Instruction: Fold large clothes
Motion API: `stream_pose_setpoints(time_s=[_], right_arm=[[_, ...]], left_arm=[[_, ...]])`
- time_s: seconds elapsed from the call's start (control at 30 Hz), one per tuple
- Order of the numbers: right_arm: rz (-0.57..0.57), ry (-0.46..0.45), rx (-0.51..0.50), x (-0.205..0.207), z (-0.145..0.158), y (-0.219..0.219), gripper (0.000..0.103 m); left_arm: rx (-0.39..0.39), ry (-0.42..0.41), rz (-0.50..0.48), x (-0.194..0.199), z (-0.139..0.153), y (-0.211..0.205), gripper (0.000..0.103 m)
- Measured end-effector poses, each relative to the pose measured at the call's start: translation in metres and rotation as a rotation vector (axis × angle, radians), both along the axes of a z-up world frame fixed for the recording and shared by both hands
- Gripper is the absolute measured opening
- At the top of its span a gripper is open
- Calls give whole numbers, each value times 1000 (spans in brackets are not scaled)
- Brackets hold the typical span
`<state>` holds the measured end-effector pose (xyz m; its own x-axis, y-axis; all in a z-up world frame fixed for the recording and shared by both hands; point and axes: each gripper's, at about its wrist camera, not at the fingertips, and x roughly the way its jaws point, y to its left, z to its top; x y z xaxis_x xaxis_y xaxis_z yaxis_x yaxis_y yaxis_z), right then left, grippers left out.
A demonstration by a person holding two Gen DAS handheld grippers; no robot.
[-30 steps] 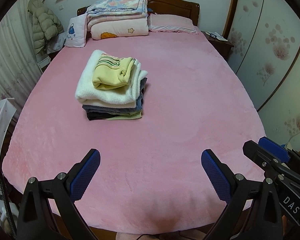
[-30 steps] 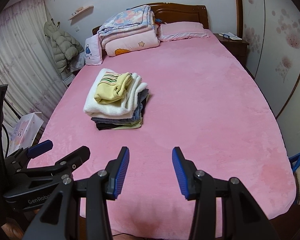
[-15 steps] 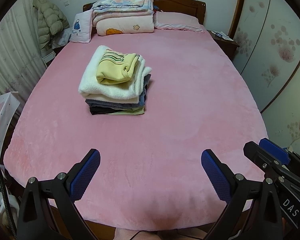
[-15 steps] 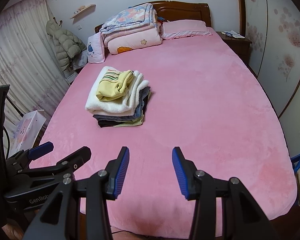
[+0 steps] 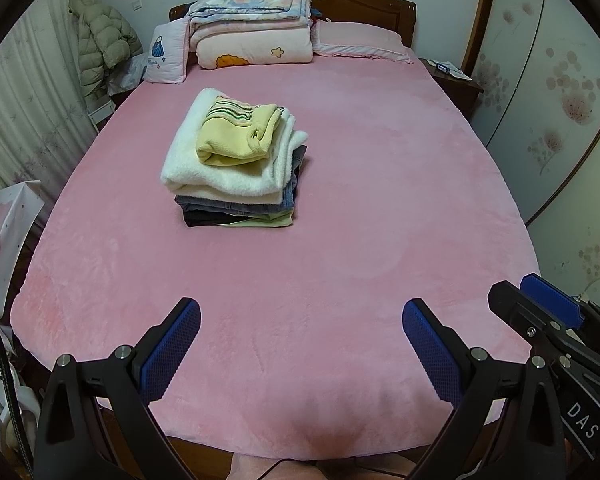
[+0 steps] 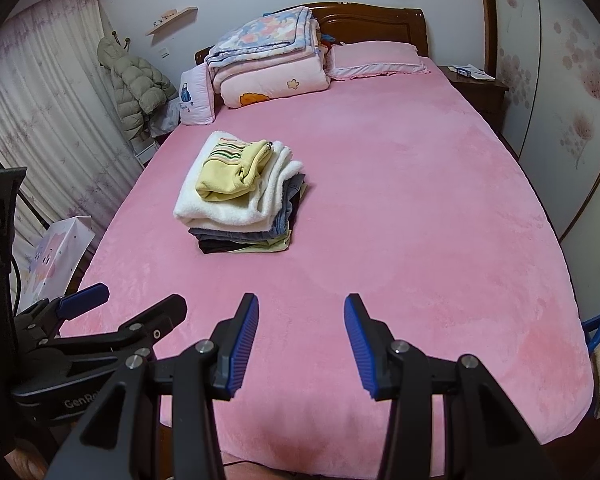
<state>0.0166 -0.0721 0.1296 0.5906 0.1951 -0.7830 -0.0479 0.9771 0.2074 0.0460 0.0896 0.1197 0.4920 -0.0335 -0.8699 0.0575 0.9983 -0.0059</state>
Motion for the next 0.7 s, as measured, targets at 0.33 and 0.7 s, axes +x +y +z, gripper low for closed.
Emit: stream_pose_setpoints(time_s=[0.33,0.7], right_arm=[[0,3,0,0,-2,0,45],[1,3,1,1,-1,-3,45]], left_arm=[[2,6,-2,1,-3,-1,101],[3,10,-8,1,-3,0,100]])
